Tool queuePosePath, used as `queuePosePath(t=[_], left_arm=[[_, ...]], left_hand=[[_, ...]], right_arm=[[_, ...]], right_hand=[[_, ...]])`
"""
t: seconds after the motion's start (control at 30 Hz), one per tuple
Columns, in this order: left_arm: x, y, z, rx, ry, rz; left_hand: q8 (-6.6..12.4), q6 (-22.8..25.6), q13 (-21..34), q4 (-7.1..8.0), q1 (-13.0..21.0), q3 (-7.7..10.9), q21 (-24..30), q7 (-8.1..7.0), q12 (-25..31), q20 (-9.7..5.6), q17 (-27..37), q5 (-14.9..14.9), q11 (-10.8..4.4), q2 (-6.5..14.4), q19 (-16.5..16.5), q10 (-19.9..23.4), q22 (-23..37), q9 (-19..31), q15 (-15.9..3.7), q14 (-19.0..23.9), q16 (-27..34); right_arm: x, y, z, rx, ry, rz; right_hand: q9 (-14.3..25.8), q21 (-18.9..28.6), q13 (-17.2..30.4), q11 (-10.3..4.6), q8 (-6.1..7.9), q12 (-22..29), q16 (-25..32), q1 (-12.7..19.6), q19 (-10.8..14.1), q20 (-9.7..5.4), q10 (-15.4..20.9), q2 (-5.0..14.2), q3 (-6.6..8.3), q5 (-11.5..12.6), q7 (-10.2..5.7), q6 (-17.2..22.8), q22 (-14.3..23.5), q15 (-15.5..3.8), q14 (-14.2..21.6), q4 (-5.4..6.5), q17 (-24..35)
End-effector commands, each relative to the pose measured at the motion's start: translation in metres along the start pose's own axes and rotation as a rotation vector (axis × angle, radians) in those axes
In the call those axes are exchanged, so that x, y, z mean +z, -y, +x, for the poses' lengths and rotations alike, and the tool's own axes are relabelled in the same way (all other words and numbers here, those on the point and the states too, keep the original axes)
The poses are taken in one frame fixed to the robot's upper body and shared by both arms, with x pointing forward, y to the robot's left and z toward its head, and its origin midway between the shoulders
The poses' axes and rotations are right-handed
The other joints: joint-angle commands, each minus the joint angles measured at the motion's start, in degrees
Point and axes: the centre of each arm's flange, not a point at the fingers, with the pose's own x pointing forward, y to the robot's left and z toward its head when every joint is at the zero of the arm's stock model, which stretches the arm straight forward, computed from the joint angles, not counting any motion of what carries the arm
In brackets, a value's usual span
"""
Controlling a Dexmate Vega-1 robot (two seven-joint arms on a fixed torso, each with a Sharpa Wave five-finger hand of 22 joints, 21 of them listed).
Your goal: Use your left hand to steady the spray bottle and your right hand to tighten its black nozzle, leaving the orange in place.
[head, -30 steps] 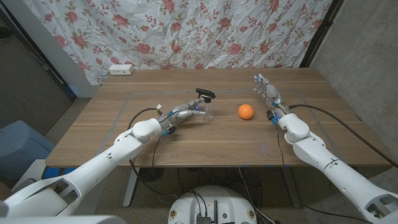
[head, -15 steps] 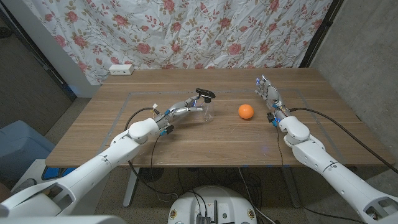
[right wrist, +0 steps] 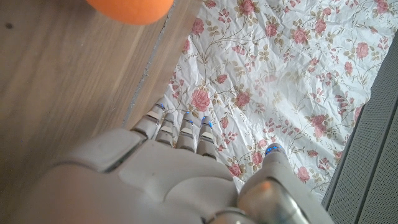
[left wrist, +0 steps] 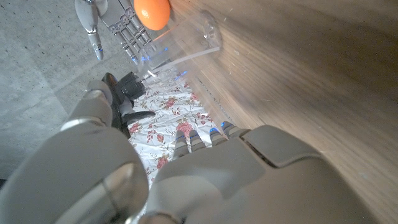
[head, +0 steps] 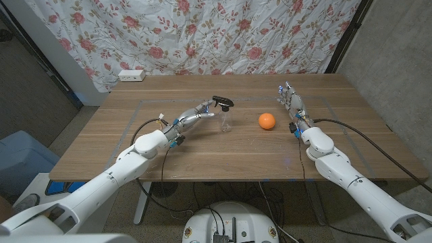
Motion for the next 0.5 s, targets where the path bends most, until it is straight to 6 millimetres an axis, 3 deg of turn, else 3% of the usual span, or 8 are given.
queuePosePath(t=[0.03,0.5], left_arm=[[-0.005,-0.016,-0.008,0.054,0.045,-0.051],[-0.013,-0.019,-0.006,0.144,0.109,-0.146]], left_hand=[[0.24,0.6,0.1,0.3,-0.7,-0.1,0.4,-0.12,0.3,-0.51,0.2,-0.2,0.0,0.0,-4.2,0.3,0.0,0.0,-0.08,-4.1,0.4],[0.4,1.7,0.1,1.2,-3.1,-0.47,0.6,-0.09,0.5,-0.23,0.2,-0.5,0.22,1.2,-3.2,1.2,0.0,0.0,-0.58,-3.2,0.6]], right_arm=[[-0.002,-0.003,0.001,-0.015,-0.009,0.013],[-0.004,-0.006,0.016,-0.001,0.006,0.043]], right_hand=[[0.0,0.1,0.2,0.22,0.39,0.4,0.4,-0.3,0.2,-0.21,0.2,-0.03,-0.04,0.3,0.43,0.0,0.2,0.21,0.3,0.43,0.1],[0.0,0.2,0.2,0.15,0.45,0.3,0.4,-1.2,0.2,-0.32,-0.3,0.41,-0.08,0.5,0.35,-0.1,0.2,-0.03,0.3,0.99,0.2]])
